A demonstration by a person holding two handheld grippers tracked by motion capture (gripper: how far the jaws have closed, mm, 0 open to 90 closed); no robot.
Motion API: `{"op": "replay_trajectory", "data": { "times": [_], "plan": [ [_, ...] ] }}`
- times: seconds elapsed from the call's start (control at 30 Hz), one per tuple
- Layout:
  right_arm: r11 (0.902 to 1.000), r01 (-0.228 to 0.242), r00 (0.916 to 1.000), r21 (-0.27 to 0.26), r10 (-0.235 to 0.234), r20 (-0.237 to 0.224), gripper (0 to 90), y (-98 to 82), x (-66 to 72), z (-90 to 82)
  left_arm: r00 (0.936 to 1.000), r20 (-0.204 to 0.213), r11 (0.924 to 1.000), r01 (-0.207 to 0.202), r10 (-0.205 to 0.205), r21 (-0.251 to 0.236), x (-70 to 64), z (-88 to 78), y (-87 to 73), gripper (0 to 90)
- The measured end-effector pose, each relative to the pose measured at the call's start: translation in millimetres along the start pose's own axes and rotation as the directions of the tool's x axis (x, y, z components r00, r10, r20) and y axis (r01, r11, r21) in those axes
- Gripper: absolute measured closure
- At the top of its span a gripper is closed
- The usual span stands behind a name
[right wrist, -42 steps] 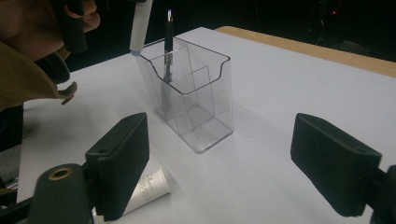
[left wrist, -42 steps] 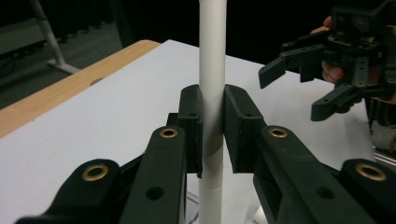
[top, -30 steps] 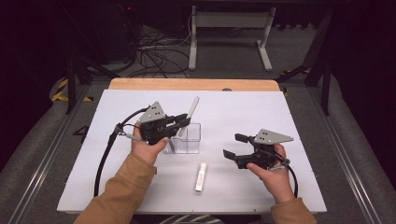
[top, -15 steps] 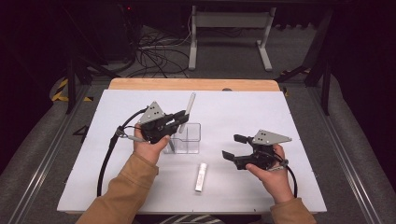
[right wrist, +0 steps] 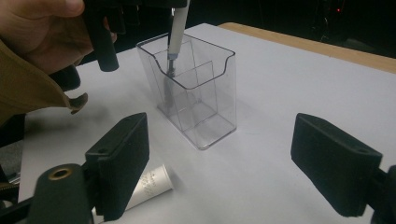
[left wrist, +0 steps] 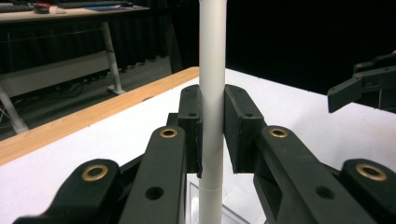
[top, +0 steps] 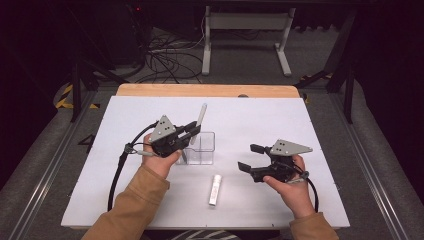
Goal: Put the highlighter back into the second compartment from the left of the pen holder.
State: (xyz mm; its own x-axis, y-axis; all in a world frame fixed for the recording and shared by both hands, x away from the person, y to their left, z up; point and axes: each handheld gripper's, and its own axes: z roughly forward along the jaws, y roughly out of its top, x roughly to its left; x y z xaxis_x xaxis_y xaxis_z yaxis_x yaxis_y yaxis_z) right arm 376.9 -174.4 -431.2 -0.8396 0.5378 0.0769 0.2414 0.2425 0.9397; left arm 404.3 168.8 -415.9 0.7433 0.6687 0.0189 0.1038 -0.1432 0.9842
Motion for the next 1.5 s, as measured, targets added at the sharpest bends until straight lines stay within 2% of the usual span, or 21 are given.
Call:
{"op": "replay_trajectory", "data": {
  "times": [0.07,0.13,0.17,0.23,0.33,0.47,0.5,0.73,0.87,0.93,0.97,1.07,1.17,1.27,1.43,1.5],
  "plan": [
    [1.0000,0.001,1.0000,0.000,-0.001,0.000,19.9,0.0,0.0,-0.1,1.0000,-0.001,1.0000,-0.003,0.003,-0.003,0.5,-0.5,-2.4,78.4],
    [1.0000,0.000,1.0000,0.000,0.000,0.000,19.9,0.0,0.1,0.1,0.9999,-0.002,0.9999,0.013,-0.013,0.000,-0.4,-1.4,-5.0,78.4],
    [1.0000,0.001,1.0000,0.001,-0.001,0.000,19.9,0.0,0.2,0.1,1.0000,-0.004,1.0000,0.005,-0.005,0.004,0.0,-2.1,-5.7,78.4],
    [1.0000,0.001,1.0000,0.001,-0.001,0.000,19.9,0.0,0.6,0.3,0.9997,-0.002,0.9997,0.026,-0.026,0.003,-1.5,-3.9,-7.6,78.4],
    [1.0000,0.001,1.0000,0.001,-0.001,0.000,19.9,-0.2,0.7,0.5,0.9997,-0.001,0.9997,0.026,-0.026,0.004,-2.3,-6.0,-9.1,78.4],
    [1.0000,0.006,1.0000,0.002,-0.006,-0.002,19.9,-0.3,1.1,1.1,0.9991,-0.019,0.9990,0.038,-0.037,0.025,-3.0,-6.8,-14.1,78.3],
    [1.0000,0.004,1.0000,0.003,-0.004,-0.002,19.9,-0.3,1.4,1.0,0.9994,-0.021,0.9990,0.029,-0.028,0.034,-3.2,-6.6,-15.1,78.3],
    [1.0000,0.005,1.0000,0.001,-0.005,-0.001,19.9,-0.2,1.7,0.7,0.9992,-0.023,0.9986,0.034,-0.033,0.040,-4.1,-7.2,-18.5,78.3],
    [1.0000,0.007,1.0000,0.001,-0.007,-0.004,19.9,-0.3,2.2,1.1,0.9995,-0.027,0.9986,0.016,-0.015,0.050,-4.9,-8.2,-18.8,78.1],
    [1.0000,0.007,1.0000,0.000,-0.007,-0.004,19.9,-0.2,2.1,0.9,0.9997,-0.017,0.9980,0.019,-0.018,0.061,-5.5,-9.1,-18.3,77.8],
    [1.0000,0.007,1.0000,0.000,-0.007,-0.004,19.9,-0.1,2.0,0.7,0.9996,-0.018,0.9982,0.021,-0.020,0.056,-5.6,-9.7,-17.7,76.2],
    [1.0000,0.004,1.0000,-0.005,-0.004,-0.003,20.0,0.2,1.7,-0.2,0.9990,-0.022,0.9977,0.041,-0.040,0.054,-5.7,-12.6,-15.0,62.9],
    [1.0000,0.004,1.0000,-0.007,-0.004,-0.002,19.9,0.5,1.5,-0.9,0.9987,-0.030,0.9984,0.043,-0.042,0.035,-5.6,-18.3,-10.8,52.2],
    [1.0000,0.003,1.0000,-0.009,-0.003,-0.001,19.6,0.7,1.1,-1.7,0.9984,-0.019,0.9984,0.053,-0.052,0.022,-7.5,-25.8,-4.6,43.3],
    [0.9997,0.002,0.9999,-0.024,-0.002,0.015,17.4,2.7,1.3,-4.5,0.9990,-0.006,0.9988,0.044,-0.044,0.020,-13.5,-36.8,4.1,23.0],
    [0.9996,0.005,0.9997,-0.029,-0.005,0.023,16.4,3.5,1.7,-5.7,0.9992,-0.007,0.9990,0.040,-0.040,0.021,-13.9,-40.2,5.9,18.0]
  ]
}}
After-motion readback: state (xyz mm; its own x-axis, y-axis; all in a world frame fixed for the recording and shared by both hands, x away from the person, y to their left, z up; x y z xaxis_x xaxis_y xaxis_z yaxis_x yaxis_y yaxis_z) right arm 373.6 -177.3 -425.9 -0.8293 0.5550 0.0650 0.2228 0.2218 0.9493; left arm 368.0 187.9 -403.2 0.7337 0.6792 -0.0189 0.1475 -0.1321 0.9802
